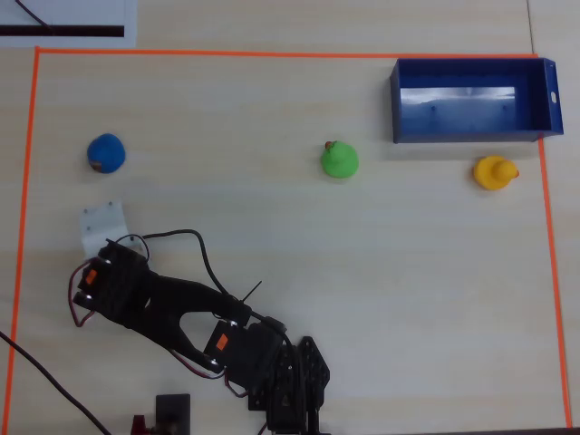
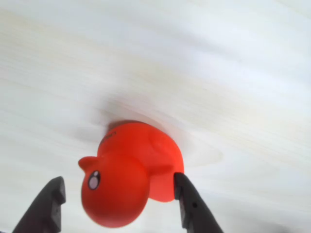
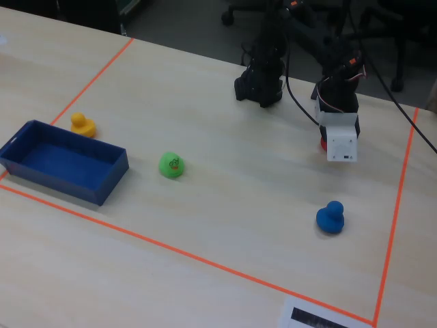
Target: Grasp red duck and put it into box.
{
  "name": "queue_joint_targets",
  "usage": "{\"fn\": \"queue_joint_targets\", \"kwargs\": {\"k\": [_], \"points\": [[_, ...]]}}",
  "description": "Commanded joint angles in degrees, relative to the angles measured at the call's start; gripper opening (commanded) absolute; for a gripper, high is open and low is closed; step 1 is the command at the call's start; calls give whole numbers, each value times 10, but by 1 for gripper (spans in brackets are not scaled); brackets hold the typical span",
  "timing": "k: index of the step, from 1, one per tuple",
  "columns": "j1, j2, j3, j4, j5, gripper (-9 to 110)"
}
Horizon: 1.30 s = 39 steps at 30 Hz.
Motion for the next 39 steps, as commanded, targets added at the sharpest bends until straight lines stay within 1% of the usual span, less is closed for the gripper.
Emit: {"fn": "queue_joint_targets", "kwargs": {"k": [1,6,18,21,23,27,31,35,39], "points": [[2,1,-16,5,-2,21],[2,-24,-64,66,0,1],[25,-3,-47,69,-27,0],[49,35,-34,58,-38,0],[80,76,-47,76,-56,0],[188,147,-112,128,-128,0],[363,163,-218,141,-236,0],[564,120,-312,73,-339,0],[718,7,-464,17,-386,0]]}}
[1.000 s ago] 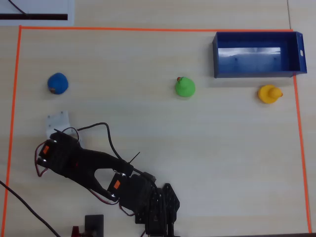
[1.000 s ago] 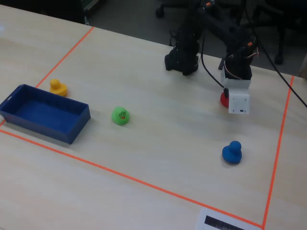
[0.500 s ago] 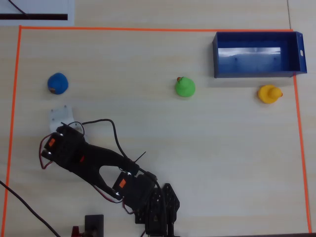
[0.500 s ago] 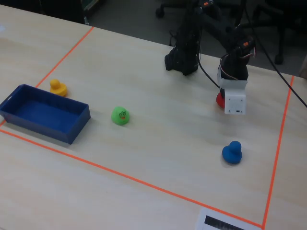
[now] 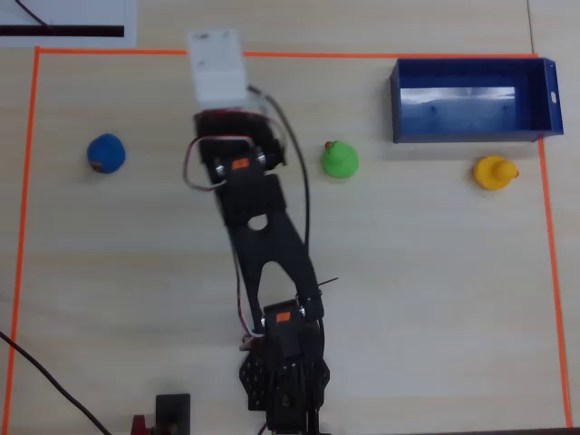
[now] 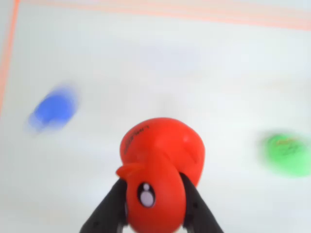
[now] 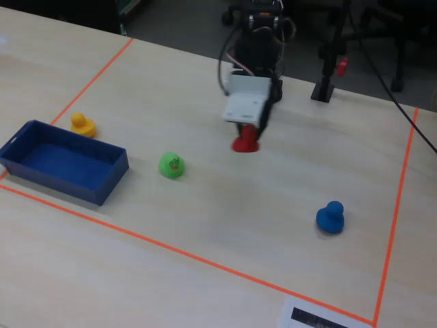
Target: Grasp red duck and put it into box.
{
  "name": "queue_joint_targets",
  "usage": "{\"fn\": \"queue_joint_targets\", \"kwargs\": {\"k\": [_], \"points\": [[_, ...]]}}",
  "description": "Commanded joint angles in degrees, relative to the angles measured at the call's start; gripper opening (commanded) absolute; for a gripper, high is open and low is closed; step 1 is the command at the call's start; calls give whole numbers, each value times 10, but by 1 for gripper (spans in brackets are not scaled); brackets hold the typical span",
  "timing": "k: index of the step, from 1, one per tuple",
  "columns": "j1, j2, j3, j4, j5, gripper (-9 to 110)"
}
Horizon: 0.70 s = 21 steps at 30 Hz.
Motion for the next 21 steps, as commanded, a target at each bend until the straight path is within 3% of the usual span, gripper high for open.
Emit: {"fn": "queue_joint_targets", "kwargs": {"k": [1,10,21], "points": [[201,-103,-197,-39,-21,0],[346,-367,-502,-40,-29,0],[374,-568,-584,-169,-36,0]]}}
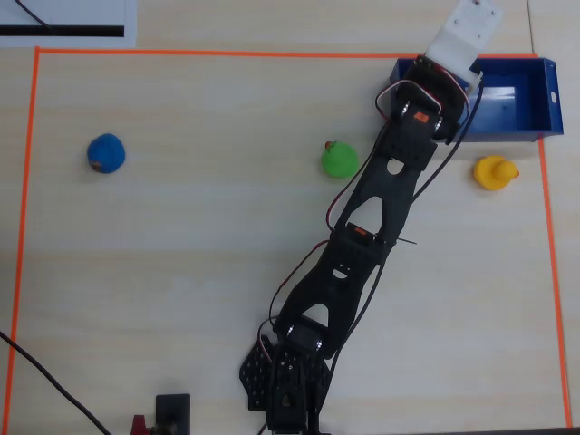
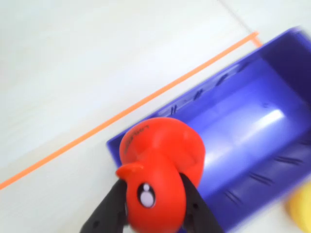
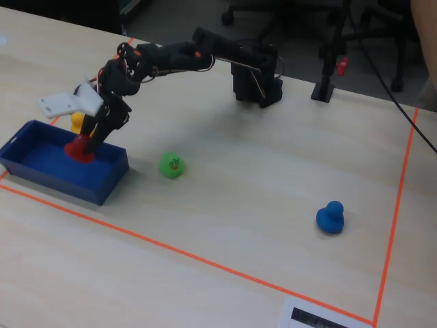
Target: Grasp red duck and put it into box.
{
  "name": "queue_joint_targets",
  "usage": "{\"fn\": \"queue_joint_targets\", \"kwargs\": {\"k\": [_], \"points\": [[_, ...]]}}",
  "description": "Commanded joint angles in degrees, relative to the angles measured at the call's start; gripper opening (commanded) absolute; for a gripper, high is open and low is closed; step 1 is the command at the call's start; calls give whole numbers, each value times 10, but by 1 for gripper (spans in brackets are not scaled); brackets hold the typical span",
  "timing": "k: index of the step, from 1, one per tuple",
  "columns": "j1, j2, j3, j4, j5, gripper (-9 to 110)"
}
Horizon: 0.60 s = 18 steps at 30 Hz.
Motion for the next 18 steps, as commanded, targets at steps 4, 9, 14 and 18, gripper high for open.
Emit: {"fn": "queue_joint_targets", "kwargs": {"k": [4,9,14,18], "points": [[19,-49,-40,-81,-25,0],[38,-74,-33,-108,-44,0],[50,-82,-33,-86,-50,2],[58,-82,-37,-73,-54,15]]}}
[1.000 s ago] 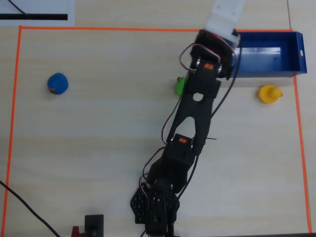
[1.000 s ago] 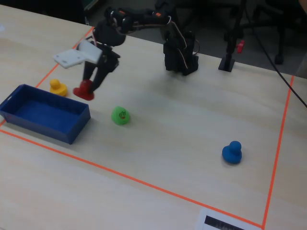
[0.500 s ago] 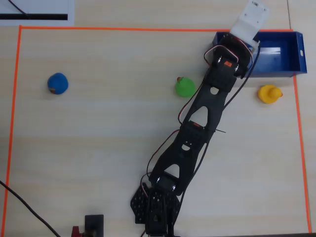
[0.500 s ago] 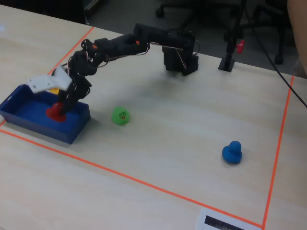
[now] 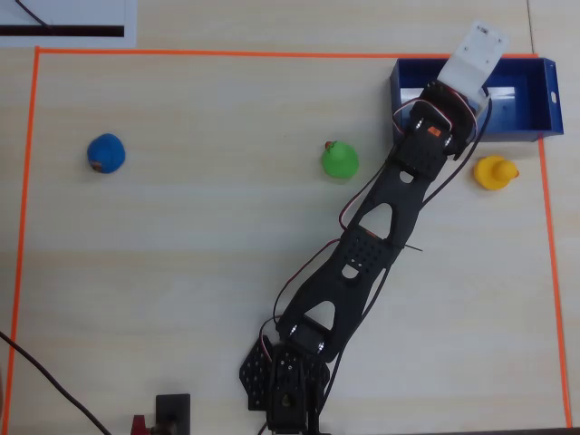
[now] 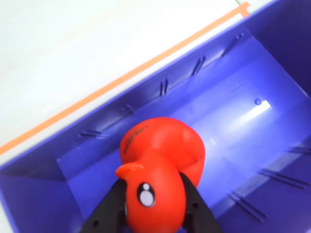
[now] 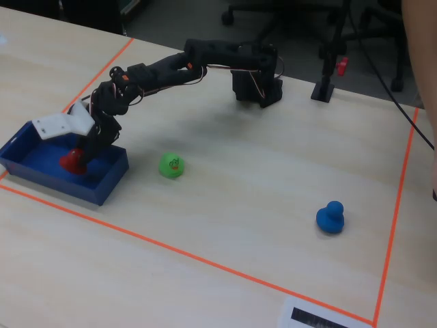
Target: Grasp red duck and put it into box.
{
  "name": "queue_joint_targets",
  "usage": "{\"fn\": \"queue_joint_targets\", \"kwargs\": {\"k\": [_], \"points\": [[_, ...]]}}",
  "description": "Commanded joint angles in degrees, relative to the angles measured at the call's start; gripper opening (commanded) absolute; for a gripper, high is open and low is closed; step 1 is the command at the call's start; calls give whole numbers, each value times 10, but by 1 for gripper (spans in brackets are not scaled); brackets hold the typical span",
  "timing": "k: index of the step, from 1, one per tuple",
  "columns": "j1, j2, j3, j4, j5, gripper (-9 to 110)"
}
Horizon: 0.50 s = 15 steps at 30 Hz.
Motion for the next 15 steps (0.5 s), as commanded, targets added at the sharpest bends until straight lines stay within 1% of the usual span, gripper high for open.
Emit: {"fn": "queue_joint_targets", "kwargs": {"k": [1,4,8,10,12,14,15], "points": [[9,14,-36,7,-7,18],[10,18,-40,17,-5,23],[10,26,-55,41,1,25],[10,36,-60,43,11,24],[6,55,-63,47,32,15],[-1,105,-42,52,57,0],[-7,148,-4,52,65,0]]}}
